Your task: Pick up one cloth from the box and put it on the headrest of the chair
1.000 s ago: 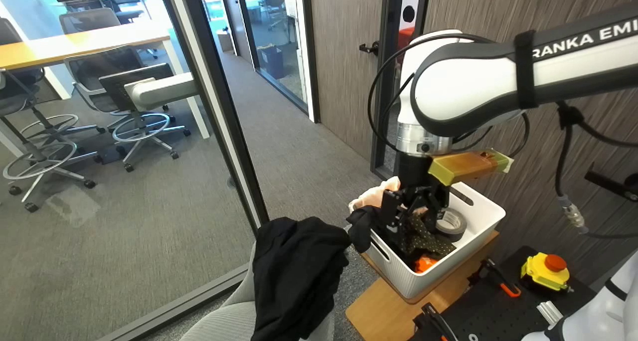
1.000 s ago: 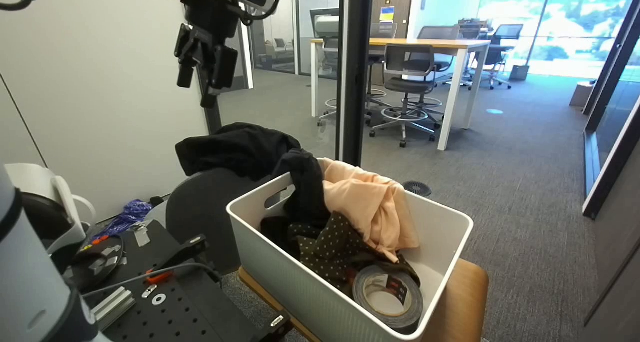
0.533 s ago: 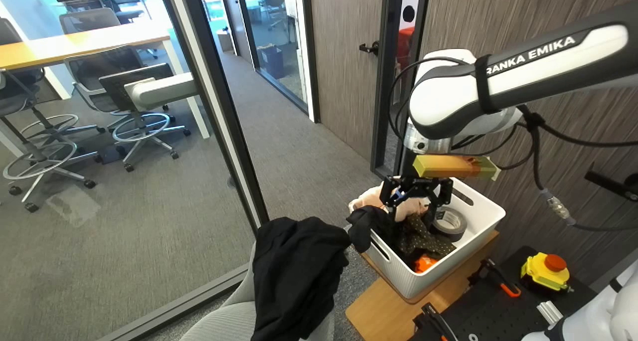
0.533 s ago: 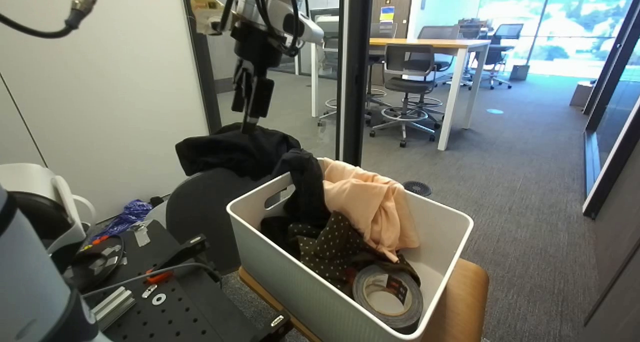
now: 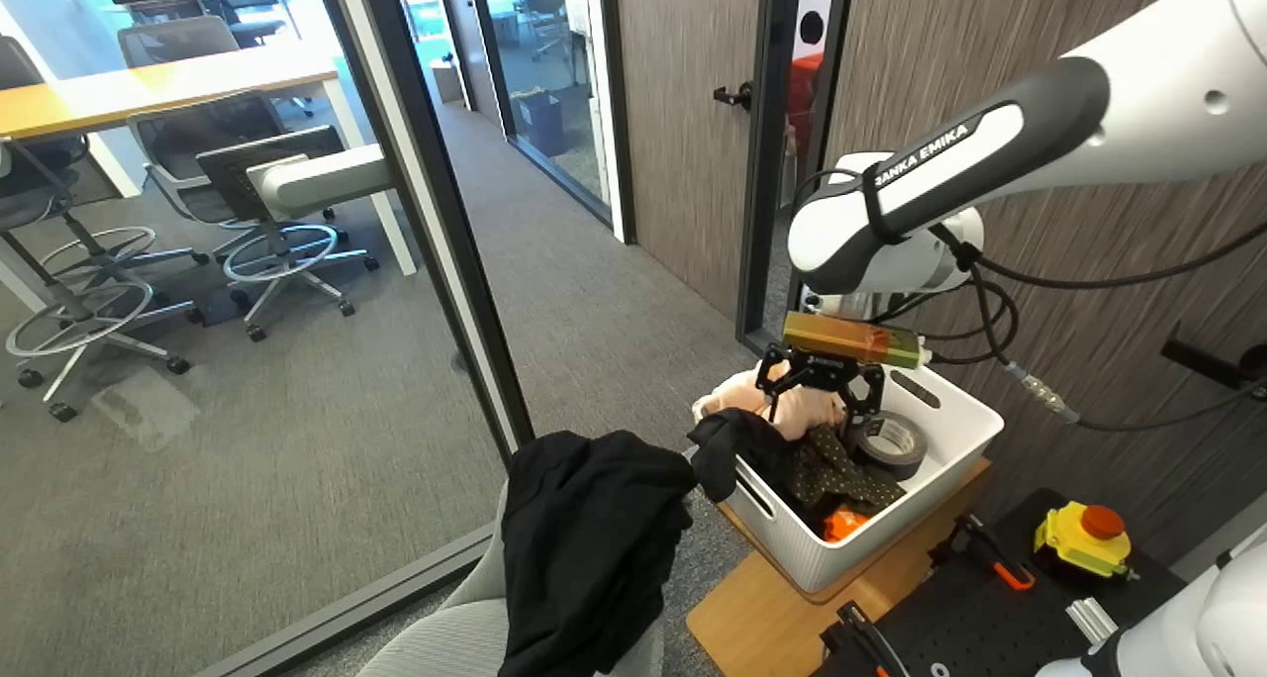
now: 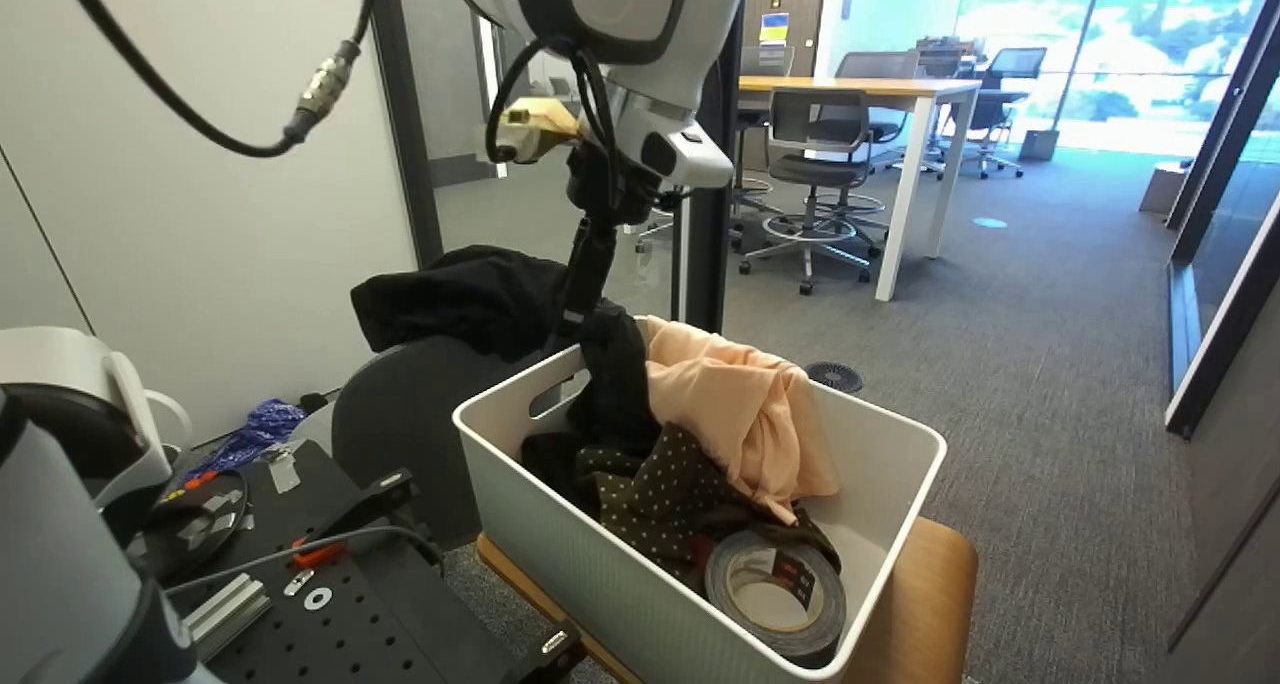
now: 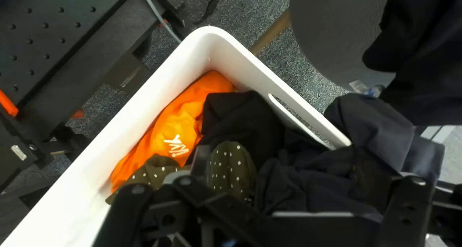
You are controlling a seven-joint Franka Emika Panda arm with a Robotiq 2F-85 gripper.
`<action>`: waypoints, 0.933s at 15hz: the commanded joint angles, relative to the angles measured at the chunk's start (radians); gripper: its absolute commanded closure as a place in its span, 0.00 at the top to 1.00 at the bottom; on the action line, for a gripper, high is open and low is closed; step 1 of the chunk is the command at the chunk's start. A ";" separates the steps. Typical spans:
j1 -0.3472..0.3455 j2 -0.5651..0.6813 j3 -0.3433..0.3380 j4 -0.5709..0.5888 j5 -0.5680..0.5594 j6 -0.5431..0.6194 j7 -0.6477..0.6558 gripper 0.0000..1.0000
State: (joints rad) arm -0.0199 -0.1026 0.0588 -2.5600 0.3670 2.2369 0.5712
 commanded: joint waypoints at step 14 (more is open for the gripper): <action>0.014 0.396 -0.039 0.310 0.317 0.053 0.455 1.00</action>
State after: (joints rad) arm -0.0131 0.2477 0.0185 -2.3066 0.6261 2.3308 1.0000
